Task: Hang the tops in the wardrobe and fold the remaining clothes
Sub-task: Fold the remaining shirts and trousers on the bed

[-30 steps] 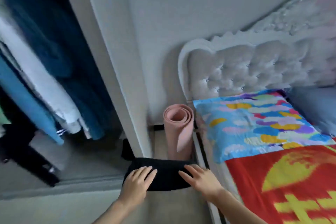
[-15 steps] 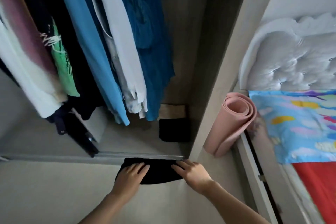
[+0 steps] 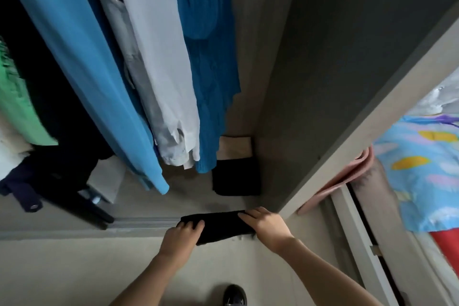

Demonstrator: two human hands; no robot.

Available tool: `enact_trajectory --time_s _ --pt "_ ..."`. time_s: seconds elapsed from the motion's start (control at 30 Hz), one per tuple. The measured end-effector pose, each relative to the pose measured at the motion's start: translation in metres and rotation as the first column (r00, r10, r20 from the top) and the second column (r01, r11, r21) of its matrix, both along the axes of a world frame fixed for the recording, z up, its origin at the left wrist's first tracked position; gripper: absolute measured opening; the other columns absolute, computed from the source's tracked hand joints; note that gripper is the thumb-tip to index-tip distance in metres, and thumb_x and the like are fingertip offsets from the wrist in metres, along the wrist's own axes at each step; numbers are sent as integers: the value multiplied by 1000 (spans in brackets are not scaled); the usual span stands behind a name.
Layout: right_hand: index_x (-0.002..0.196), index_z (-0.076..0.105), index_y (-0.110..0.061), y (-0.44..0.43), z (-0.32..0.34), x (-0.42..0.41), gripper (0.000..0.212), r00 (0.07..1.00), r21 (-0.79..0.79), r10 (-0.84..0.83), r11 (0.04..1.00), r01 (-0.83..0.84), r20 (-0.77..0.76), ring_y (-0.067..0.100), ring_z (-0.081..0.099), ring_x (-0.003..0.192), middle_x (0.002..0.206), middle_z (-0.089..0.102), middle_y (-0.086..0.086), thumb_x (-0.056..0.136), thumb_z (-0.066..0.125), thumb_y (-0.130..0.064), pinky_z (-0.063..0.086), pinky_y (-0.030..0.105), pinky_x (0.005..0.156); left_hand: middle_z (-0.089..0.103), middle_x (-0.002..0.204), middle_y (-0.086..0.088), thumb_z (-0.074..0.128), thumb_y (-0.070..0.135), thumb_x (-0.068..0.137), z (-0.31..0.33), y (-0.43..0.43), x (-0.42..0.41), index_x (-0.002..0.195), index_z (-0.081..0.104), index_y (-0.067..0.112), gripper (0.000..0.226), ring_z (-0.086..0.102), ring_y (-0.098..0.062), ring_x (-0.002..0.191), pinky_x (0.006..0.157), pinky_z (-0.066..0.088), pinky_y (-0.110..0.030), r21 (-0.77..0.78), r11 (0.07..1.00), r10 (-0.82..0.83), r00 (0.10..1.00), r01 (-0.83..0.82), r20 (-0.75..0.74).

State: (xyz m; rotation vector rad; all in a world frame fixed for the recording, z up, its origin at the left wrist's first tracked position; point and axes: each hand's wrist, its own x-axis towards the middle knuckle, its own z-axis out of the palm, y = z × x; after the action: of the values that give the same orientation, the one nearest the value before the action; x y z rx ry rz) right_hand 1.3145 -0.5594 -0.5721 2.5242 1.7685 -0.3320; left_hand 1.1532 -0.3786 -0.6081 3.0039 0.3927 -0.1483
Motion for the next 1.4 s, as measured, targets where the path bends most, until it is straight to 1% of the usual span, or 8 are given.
enact_trajectory --time_s 0.5,0.63,0.7,0.8,0.93,1.07,1.23,1.4 --pt "93 74 -18 118 -331 185 37 807 391 -485 852 349 337 30 59 104 103 71 6 69 45 -19 54 36 69 67 103 -25 64 8 64 -327 115 235 106 71 5 43 69 -33 75 47 52 -29 207 972 -133 986 110 105" --pt "149 18 -29 102 -408 200 79 771 -27 -597 787 617 223 32 9 144 157 10 13 84 61 -16 25 45 109 -2 156 -21 52 46 90 -408 98 250 151 5 22 81 11 -38 142 111 20 -49 81 996 37 993 -28 -112" --pt "150 4 -32 94 -428 188 79 781 -182 -608 759 625 143 31 -2 145 158 -7 12 90 54 -20 16 43 114 27 147 -30 76 53 66 -418 91 231 141 41 22 89 39 -44 129 98 38 -54 29 1000 -8 987 13 -159" --pt "150 8 -31 91 -415 176 70 740 -179 -673 729 660 -14 30 9 144 158 0 12 93 48 -25 23 37 113 63 109 -31 94 42 19 -400 84 218 97 75 14 84 65 -45 89 65 53 -54 70 997 -30 992 39 -125" --pt "150 13 -29 85 -334 153 64 719 -193 -686 725 661 -117 25 16 143 157 6 10 94 44 -23 28 34 109 21 151 -25 59 34 86 -311 63 199 143 37 17 63 29 -41 136 106 30 -49 -40 997 51 980 -60 -192" --pt "149 15 -31 64 -231 117 62 635 -234 -721 691 684 -277 23 22 141 157 13 4 95 44 -26 29 31 108 69 92 -20 90 23 11 -237 48 179 73 75 12 65 66 -35 68 48 52 -41 -119 993 -29 994 17 -101" --pt "147 26 -29 24 -90 54 60 622 -260 -686 723 639 -377 26 34 134 148 32 7 92 47 -19 31 25 105 70 85 -15 91 26 12 -99 20 144 70 73 16 62 66 -29 63 39 48 -35 -161 981 -126 985 107 -119" --pt "145 34 -23 -17 39 11 55 568 -212 -743 655 725 -355 22 35 134 147 36 5 92 50 -19 30 25 106 41 142 -15 64 30 82 43 -7 112 127 54 18 48 48 -32 121 92 44 -41 -114 972 -219 967 204 -133"
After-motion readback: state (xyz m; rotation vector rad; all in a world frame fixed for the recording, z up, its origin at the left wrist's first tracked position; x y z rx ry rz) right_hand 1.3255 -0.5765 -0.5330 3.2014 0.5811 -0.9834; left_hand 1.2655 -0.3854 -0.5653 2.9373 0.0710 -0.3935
